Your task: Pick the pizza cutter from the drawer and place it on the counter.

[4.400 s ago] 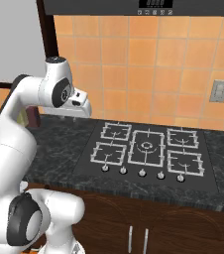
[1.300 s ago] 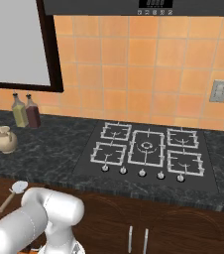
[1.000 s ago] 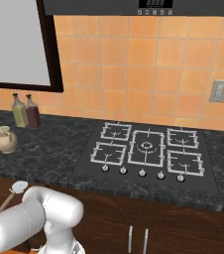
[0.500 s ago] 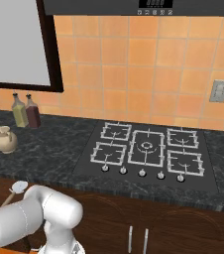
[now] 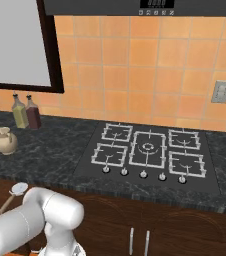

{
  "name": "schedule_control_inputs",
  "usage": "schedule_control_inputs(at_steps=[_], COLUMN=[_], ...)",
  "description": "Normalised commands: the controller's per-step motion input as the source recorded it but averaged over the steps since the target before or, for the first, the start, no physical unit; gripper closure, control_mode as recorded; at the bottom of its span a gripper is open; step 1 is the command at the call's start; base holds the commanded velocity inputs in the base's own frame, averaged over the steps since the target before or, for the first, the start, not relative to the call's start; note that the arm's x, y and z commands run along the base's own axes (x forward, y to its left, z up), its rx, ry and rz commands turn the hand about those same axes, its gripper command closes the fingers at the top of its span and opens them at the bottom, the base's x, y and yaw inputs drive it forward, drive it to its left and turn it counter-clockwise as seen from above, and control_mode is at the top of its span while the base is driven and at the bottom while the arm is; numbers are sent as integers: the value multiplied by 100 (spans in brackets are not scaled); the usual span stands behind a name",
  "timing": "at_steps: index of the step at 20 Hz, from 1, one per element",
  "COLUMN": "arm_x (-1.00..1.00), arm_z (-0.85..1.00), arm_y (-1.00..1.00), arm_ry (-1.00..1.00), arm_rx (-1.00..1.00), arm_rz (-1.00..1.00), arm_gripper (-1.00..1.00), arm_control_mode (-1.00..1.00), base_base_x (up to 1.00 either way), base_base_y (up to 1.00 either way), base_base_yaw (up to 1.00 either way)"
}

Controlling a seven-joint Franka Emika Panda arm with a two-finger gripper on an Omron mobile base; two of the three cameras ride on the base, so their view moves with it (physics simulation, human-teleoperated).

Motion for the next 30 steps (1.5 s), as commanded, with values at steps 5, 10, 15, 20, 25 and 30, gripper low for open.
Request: schedule_control_inputs(at_steps=[5,10,15,20,25,30], arm_x=[-45,-100,-100,-28,30,36], arm_z=[-36,0,23,100,100,28], arm_y=[-52,-100,-79,4,48,45], arm_ry=[13,9,13,7,29,35], arm_rx=[0,0,0,2,0,-1], arm_rz=[2,0,0,17,21,24], arm_gripper=[-100,-100,-100,-100,-100,-100], arm_control_mode=[-100,-100,-100,-100,-100,-100], base_base_x=[0,0,0,0,0,0], base_base_y=[0,0,0,0,0,0], base_base_yaw=[0,0,0,0,0,0])
